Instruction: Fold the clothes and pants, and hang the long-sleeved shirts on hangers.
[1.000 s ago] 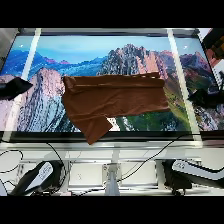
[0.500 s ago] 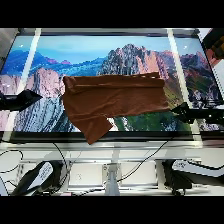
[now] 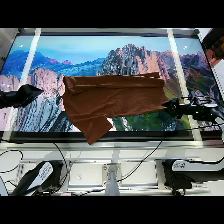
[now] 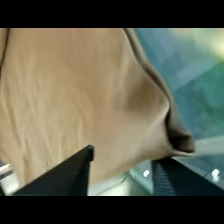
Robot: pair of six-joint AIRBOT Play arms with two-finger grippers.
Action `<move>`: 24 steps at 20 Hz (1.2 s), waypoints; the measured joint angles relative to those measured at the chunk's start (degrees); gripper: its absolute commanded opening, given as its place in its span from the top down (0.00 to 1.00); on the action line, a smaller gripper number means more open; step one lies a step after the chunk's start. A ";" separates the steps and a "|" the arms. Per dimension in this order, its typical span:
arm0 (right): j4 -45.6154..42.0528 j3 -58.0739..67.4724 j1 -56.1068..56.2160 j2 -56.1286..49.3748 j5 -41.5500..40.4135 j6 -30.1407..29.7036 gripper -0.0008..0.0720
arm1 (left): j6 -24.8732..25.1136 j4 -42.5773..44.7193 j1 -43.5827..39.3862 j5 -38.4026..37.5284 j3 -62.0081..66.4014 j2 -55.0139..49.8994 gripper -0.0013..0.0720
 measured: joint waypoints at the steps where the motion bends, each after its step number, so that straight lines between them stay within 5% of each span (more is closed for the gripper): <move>1: 0.22 0.00 0.74 -0.07 -1.51 -0.17 0.55 | -0.22 -0.13 -0.07 0.02 -0.44 0.00 0.25; 6: -0.20 -0.07 2.69 -0.35 -6.56 -0.46 0.96 | -2.19 -0.68 -0.17 0.07 -7.82 0.00 0.25; 10: -0.13 -0.07 3.06 -0.35 -7.15 -0.48 0.96 | -1.16 -2.36 -0.17 1.29 -18.23 0.02 0.25; 15: -0.04 -0.07 3.15 -0.35 -7.23 -0.50 0.96 | 6.84 -8.22 -2.93 4.31 -30.45 0.02 0.25; 20: -0.02 -0.07 3.15 -0.35 -7.21 -0.50 0.96 | 9.97 -10.23 -13.84 11.89 -36.46 0.04 0.25; 24: 0.00 -0.07 3.15 -0.37 -7.06 -0.50 0.96 | 7.48 -11.39 -23.43 18.62 -37.55 -0.42 0.25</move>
